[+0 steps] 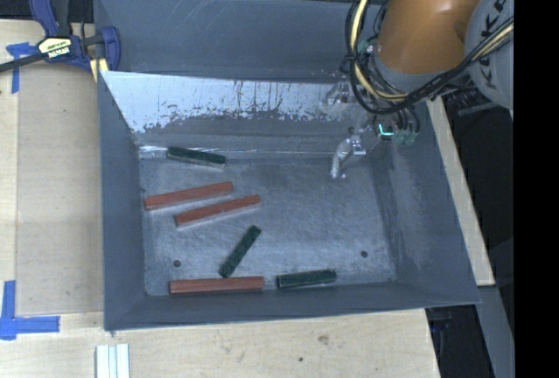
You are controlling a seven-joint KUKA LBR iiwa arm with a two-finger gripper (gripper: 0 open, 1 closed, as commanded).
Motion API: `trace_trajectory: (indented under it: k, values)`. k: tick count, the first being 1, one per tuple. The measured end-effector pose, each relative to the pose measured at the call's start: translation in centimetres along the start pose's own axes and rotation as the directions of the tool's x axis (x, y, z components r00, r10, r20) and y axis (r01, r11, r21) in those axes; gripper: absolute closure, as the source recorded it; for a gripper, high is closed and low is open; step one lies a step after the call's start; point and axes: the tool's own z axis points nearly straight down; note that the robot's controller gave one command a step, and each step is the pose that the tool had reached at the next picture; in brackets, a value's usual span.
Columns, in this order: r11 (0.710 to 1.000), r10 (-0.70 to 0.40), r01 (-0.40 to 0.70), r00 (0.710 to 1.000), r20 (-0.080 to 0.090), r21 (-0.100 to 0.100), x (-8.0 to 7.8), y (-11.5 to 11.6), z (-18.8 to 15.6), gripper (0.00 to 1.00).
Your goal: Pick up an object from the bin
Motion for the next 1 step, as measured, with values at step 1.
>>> trace_trajectory:
  k: [1]
  values:
    - [1.0, 0.0, 0.0, 1.0, 0.009, 0.0, -0.15, 0.0, -0.51, 0.0]
